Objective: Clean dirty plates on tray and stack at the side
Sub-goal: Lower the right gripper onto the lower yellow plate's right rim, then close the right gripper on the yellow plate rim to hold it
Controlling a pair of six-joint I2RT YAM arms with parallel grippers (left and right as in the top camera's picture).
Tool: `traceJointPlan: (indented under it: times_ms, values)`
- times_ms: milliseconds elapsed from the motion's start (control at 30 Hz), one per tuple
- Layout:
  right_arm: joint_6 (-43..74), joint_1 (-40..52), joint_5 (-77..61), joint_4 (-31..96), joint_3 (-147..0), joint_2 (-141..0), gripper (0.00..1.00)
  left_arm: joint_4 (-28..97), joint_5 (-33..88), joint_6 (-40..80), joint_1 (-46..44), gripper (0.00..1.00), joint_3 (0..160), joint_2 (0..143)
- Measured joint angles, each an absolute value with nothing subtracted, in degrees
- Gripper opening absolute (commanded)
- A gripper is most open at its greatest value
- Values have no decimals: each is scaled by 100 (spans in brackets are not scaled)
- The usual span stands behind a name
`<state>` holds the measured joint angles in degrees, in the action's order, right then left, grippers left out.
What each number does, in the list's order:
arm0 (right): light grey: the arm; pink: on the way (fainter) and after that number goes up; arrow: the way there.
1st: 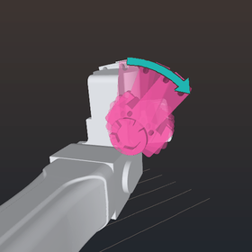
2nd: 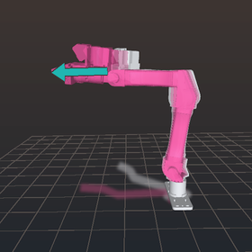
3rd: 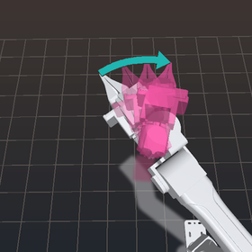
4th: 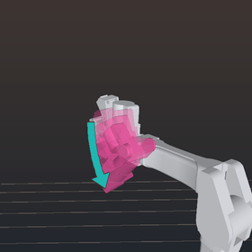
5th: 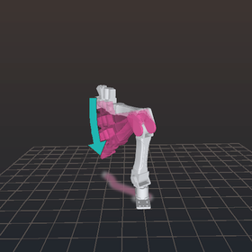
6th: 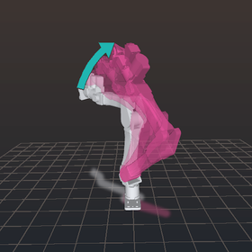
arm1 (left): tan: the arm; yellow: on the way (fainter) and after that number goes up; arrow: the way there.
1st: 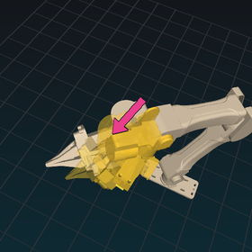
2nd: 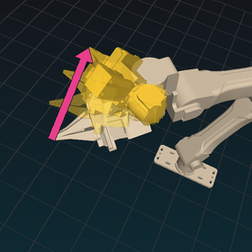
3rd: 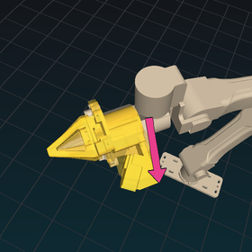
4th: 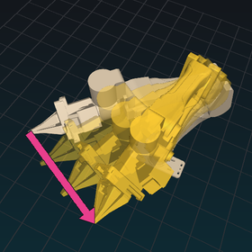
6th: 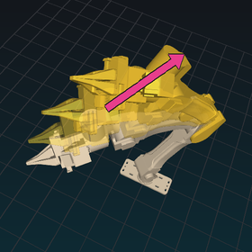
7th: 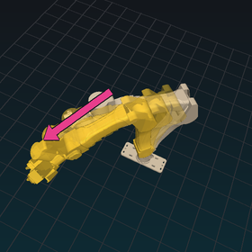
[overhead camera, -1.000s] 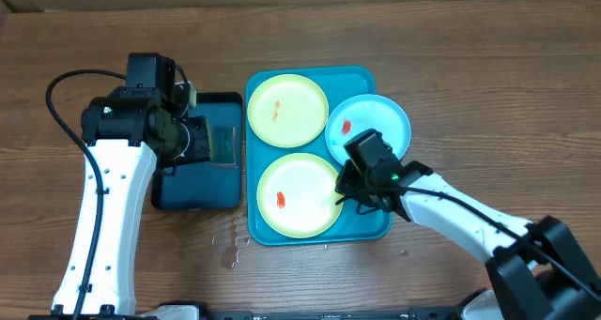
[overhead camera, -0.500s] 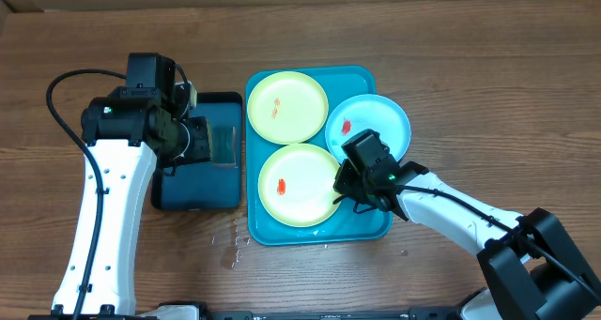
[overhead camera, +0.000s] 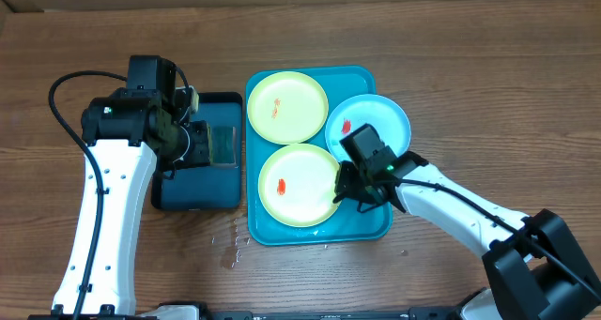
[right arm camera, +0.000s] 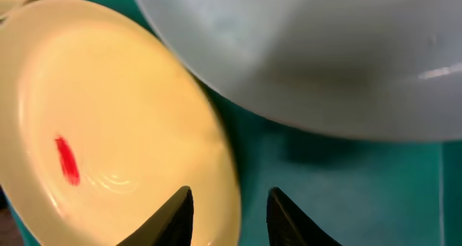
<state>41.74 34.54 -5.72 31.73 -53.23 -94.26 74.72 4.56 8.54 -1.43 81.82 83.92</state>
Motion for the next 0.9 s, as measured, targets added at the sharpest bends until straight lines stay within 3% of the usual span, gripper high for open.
traceJointPlan:
  times_ms: [300,467,633,767,900]
  values:
    - [3691,3454,-580,3214,-5352,-9426,58,7419,456,854,-143,51,8182,8392]
    - [3618,3454,-703,3183,-5354,-9426,37,7343,454,854,-143,50,8182,8392]
    - [3879,3452,-746,3166,-5354,-9426,37,7365,456,854,-143,50,8178,8392]
    - [3957,3452,-746,3133,-5354,-9426,24,7360,456,851,-143,50,8178,8392]
    - [4029,3454,-746,3079,-5352,-9426,22,7363,456,851,-143,50,8178,8392]
